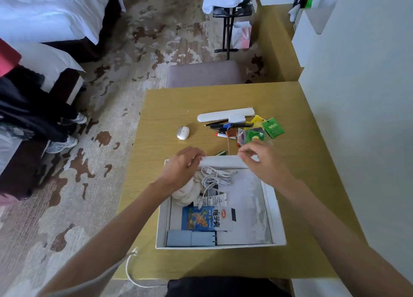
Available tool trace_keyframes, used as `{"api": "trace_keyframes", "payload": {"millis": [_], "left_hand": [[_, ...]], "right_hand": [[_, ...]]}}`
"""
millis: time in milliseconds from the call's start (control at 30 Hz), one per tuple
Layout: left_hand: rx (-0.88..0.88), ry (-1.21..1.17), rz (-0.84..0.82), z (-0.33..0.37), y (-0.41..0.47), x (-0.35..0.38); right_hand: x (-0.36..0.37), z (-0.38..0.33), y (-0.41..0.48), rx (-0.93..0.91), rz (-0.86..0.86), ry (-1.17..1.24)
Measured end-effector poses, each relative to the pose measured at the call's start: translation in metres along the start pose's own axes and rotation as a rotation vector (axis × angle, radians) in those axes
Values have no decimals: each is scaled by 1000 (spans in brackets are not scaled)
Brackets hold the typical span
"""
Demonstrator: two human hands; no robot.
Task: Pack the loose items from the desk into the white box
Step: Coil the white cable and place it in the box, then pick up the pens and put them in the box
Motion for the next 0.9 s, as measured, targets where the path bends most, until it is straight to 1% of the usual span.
{"api": "trace_keyframes", "payload": {"millis": [100,167,233,300,400,467,533,600,667,767,833,900], "left_hand": [[-46,-65,74,10,23,-15],[-120,-59,49,12,48,-10],[-246,-3,-55,4,71,5],[-341,86,-208,-12,89,28],[-359,228,-415,-34,112,61],[-372,264,-477,-46,127,76],[-355,266,-489,-54,146,88],[-303,298,-515,-60,162,102],[-245,374,-589,-62,170,116],[-164,497,-720,-65,162,135],[-66,586,-778,-65,153,143],[67,657,-803,-63,145,150]], "right_hand": [[-28,15,18,34,102,-20],[-32,36,32,99,84,-33],[-21,59,46,147,-10,-60],[-5,81,60,171,-107,-115],[18,112,74,269,-205,-213],[28,125,82,334,-244,-289],[37,133,92,355,-270,-319],[46,136,100,328,-297,-349],[56,136,112,262,-338,-451],[71,140,129,217,-399,-582],[84,145,136,185,-457,-627],[96,150,137,131,-511,-676]]}}
Point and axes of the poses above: each hand's wrist, its own y-axis towards the middle knuckle, its own x-axis out of the palm, z = x × y, the point moved 7 cm from there along y, towards the middle knuckle, and after that the axes turned 10 degrees about -x, right-handed, at the moved point
